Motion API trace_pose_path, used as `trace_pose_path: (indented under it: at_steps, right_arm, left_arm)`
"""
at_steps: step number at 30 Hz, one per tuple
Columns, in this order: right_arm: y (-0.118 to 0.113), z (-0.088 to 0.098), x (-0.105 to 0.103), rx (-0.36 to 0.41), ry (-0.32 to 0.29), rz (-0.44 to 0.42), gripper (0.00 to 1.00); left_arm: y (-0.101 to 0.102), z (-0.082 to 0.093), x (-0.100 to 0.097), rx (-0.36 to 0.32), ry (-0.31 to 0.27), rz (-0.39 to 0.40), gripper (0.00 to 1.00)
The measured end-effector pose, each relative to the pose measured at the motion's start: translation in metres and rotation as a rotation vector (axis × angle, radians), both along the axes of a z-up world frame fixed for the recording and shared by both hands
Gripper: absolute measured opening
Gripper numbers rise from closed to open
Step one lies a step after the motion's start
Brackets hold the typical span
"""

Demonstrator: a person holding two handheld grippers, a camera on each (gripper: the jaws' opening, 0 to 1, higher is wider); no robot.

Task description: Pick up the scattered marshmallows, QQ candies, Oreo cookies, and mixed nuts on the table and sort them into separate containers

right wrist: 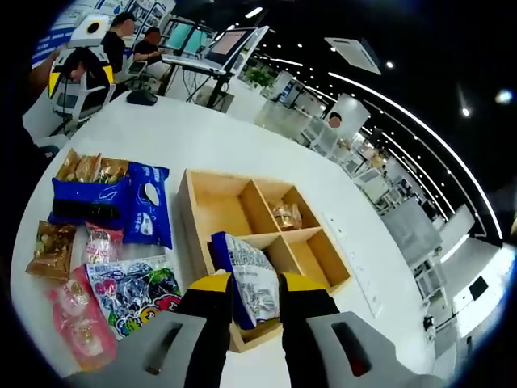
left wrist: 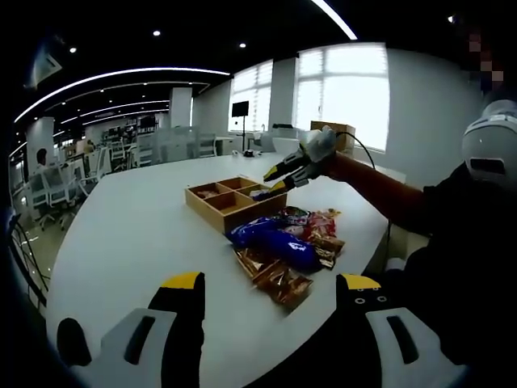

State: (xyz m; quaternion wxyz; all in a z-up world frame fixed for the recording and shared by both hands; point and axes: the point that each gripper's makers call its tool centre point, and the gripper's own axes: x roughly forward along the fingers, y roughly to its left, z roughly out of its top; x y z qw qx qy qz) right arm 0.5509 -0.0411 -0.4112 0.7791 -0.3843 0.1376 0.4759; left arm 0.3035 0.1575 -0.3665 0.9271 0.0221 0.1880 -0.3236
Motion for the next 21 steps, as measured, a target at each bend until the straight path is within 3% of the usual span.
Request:
trace_pose_path:
  at_steps: [10, 21]
  right_arm:
    - [0.001, -0.005, -0.001, -0.026, 0.003, -0.016, 0.18]
    - [0.002, 0.01, -0.005, 0.01, -0.011, -0.008, 0.18]
  left_arm:
    - [-0.001, -0.003, 0.002, -0.004, 0.007, -0.007, 0.7]
    - [0.001, -0.004, 0.002, -0.006, 0.009, 0.0, 0.7]
